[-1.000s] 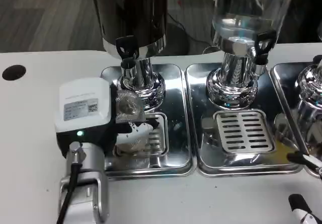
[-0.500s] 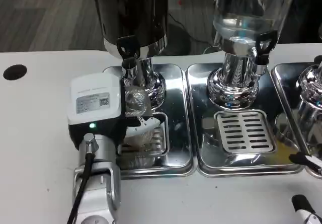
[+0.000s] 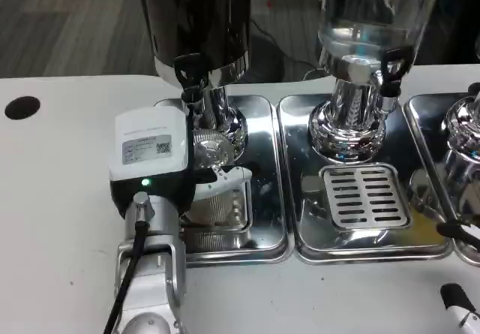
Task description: Grasp the cup under the faucet to collect the drink, then remove the cup.
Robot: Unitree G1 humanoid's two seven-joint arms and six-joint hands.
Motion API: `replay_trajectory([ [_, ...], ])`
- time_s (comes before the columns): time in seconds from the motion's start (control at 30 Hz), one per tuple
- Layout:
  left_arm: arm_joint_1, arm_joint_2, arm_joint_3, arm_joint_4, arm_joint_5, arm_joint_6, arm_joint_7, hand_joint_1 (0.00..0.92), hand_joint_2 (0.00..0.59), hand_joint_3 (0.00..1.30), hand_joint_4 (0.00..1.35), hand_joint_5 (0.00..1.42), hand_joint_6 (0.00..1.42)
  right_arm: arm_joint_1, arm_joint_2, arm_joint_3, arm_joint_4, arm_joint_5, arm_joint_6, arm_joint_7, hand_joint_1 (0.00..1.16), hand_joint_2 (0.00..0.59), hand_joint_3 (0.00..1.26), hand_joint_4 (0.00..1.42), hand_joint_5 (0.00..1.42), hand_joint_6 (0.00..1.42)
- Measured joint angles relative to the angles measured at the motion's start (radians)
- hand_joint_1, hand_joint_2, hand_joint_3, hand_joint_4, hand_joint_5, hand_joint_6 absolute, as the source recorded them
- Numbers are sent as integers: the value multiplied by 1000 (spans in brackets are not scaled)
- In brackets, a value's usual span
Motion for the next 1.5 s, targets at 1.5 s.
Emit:
replay_trajectory([
  [1.5,191,42,126,-591,-26,-165,-189,33,18,195,125,733,954,-12,24,39,-41,-15,23,3,590,361,254,142,119,101],
])
